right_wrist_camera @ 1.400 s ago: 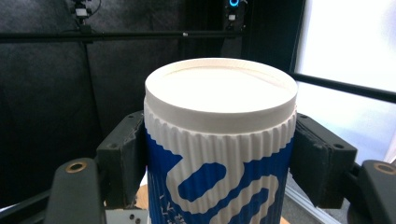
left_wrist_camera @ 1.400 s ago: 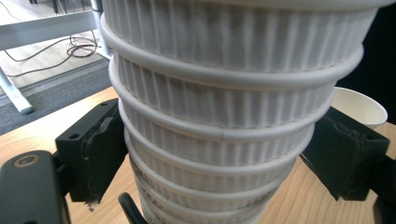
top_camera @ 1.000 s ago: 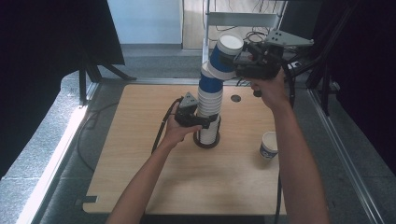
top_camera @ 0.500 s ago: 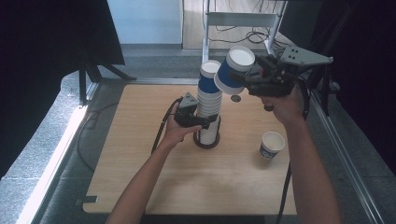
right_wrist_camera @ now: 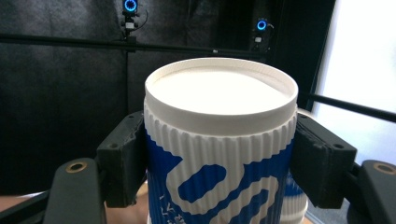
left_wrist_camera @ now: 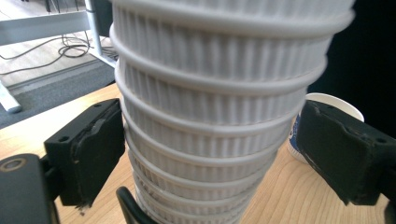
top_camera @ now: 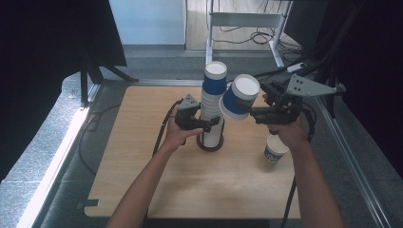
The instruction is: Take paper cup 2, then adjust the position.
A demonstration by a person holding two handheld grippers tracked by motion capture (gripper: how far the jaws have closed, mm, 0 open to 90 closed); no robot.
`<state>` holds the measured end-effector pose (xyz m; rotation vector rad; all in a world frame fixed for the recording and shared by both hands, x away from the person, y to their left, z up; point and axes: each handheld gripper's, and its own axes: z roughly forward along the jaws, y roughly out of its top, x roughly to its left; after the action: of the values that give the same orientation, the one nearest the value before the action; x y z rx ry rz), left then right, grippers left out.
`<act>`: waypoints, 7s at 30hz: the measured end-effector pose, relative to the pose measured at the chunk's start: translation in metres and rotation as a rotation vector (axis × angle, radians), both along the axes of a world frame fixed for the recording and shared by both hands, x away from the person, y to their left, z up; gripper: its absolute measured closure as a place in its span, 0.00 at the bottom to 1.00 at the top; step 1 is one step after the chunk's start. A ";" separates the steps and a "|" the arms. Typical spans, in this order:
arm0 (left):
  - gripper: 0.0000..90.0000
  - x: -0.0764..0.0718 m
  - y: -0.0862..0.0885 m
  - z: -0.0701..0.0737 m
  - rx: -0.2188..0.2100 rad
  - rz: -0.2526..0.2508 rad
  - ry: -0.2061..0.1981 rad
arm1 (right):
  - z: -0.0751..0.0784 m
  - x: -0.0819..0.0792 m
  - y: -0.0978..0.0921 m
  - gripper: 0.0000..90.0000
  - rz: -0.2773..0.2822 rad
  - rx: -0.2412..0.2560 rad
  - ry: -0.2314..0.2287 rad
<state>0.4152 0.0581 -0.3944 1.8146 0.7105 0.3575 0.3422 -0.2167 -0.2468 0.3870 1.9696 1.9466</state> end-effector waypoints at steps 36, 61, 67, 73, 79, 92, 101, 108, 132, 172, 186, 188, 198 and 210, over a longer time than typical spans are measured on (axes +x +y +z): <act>0.12 -0.075 0.052 -0.028 -0.035 -0.001 -0.028 | -0.131 -0.035 0.005 0.30 0.028 -0.043 0.132; 0.12 -0.123 0.076 -0.065 -0.027 -0.015 -0.010 | -0.192 -0.049 0.024 0.30 0.026 -0.070 0.184; 0.12 -0.130 0.078 -0.070 -0.009 -0.029 -0.012 | -0.198 -0.049 0.026 0.30 0.011 -0.081 0.191; 0.12 -0.135 0.076 -0.071 -0.010 -0.049 -0.014 | -0.205 -0.047 0.029 0.30 -0.005 -0.086 0.199; 0.11 -0.144 0.070 -0.069 -0.015 -0.077 -0.024 | -0.207 -0.046 0.030 0.30 -0.019 -0.090 0.199; 0.05 -0.151 0.042 -0.066 0.030 -0.151 -0.036 | -0.205 -0.046 0.032 0.30 -0.042 -0.070 0.198; 0.05 -0.150 0.025 -0.069 0.044 -0.169 -0.042 | -0.203 -0.049 0.037 0.30 -0.035 -0.068 0.193; 0.05 -0.146 0.011 -0.069 0.063 -0.174 -0.051 | -0.204 -0.050 0.039 0.30 -0.025 -0.067 0.193; 0.18 -0.140 -0.006 -0.079 0.080 -0.169 -0.084 | -0.206 -0.052 0.048 0.30 0.004 -0.075 0.208; 0.22 -0.142 -0.005 -0.083 0.388 -0.073 -0.192 | -0.206 -0.045 0.022 0.20 -0.008 -0.136 0.288; 0.22 -0.145 -0.005 -0.080 0.515 -0.012 -0.272 | -0.204 -0.043 0.014 0.20 0.016 -0.229 0.319; 0.22 -0.146 -0.006 -0.081 0.541 -0.005 -0.282 | -0.203 -0.042 0.014 0.20 0.028 -0.251 0.330; 0.22 -0.148 -0.012 -0.084 0.597 0.006 -0.319 | -0.189 -0.035 0.017 0.20 0.065 -0.412 0.388; 0.22 -0.154 -0.019 -0.086 0.674 0.030 -0.395 | -0.168 -0.021 0.038 0.20 0.126 -0.684 0.486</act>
<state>0.2613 0.0393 -0.4803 2.2569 0.3517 1.0388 0.3210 -0.1786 -0.4151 0.5873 2.8622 1.1754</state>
